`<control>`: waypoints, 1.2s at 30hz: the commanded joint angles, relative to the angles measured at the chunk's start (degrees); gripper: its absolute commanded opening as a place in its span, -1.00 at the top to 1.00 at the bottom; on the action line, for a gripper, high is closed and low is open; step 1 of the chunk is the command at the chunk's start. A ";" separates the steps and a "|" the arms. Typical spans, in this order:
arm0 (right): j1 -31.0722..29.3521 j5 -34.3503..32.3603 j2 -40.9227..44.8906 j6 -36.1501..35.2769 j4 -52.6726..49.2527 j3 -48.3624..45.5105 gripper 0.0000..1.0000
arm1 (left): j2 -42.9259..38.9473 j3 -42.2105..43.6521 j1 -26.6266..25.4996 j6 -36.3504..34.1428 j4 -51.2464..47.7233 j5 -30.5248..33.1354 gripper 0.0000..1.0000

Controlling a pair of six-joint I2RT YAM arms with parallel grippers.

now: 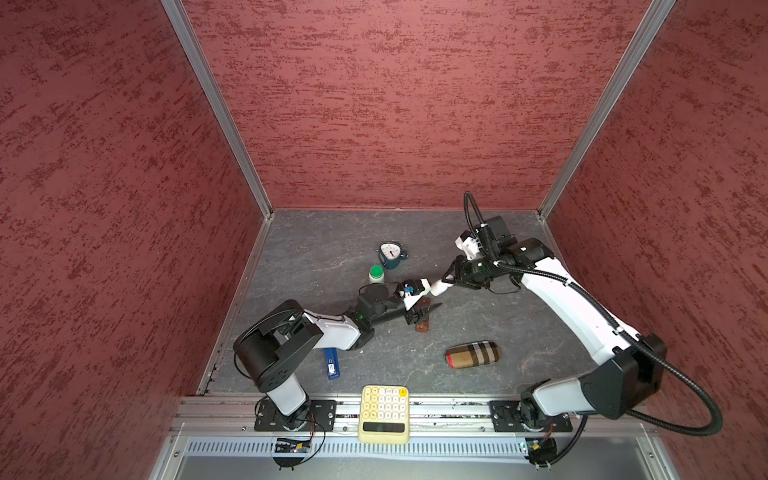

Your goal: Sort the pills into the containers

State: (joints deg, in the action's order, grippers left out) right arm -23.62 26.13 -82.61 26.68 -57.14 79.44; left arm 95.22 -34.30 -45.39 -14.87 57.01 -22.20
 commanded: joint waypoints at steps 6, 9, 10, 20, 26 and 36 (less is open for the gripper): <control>0.17 2.00 1.05 -1.30 -1.17 -0.43 0.43 | 1.98 -1.84 -0.57 -0.38 2.55 -1.65 -0.09; 0.09 1.63 0.98 -1.42 -1.47 -0.55 0.42 | 2.49 -1.92 -0.67 -0.03 3.17 -1.55 -0.06; 0.09 1.54 0.88 -1.45 -1.72 -0.56 0.43 | 2.60 -1.95 -0.71 0.10 3.58 -1.45 -0.06; 0.06 1.29 1.22 -1.63 -2.18 -1.04 0.42 | 3.56 -2.80 -1.24 -0.11 3.30 -1.70 0.09; 0.06 1.56 1.05 -1.56 -2.09 -1.16 0.42 | 4.07 -2.94 -1.53 -0.17 3.46 -1.83 0.22; 0.10 2.08 1.22 -0.75 -1.82 -0.52 0.36 | 4.88 -2.36 -1.77 -0.42 4.81 -0.22 0.46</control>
State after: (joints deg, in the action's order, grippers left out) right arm -23.62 27.00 -82.61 26.28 -59.55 78.78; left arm 98.78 -36.38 -46.57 -15.05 60.31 -22.55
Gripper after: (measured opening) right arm 0.342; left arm 0.377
